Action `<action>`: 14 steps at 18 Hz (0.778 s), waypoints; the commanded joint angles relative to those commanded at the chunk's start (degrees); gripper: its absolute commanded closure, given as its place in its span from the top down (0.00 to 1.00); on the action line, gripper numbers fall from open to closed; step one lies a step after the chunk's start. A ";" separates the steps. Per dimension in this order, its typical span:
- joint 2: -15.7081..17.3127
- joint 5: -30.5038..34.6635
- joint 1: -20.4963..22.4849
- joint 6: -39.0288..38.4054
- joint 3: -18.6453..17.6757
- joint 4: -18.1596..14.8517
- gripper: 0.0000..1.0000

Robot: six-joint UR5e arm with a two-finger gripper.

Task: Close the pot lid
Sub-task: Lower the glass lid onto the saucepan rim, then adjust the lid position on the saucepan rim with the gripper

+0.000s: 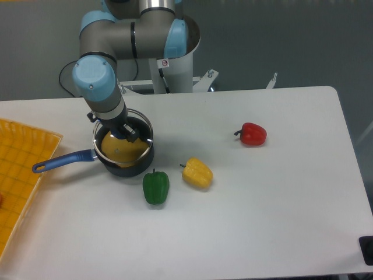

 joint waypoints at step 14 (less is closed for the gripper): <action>-0.88 0.09 -0.88 -1.58 -0.18 0.26 0.41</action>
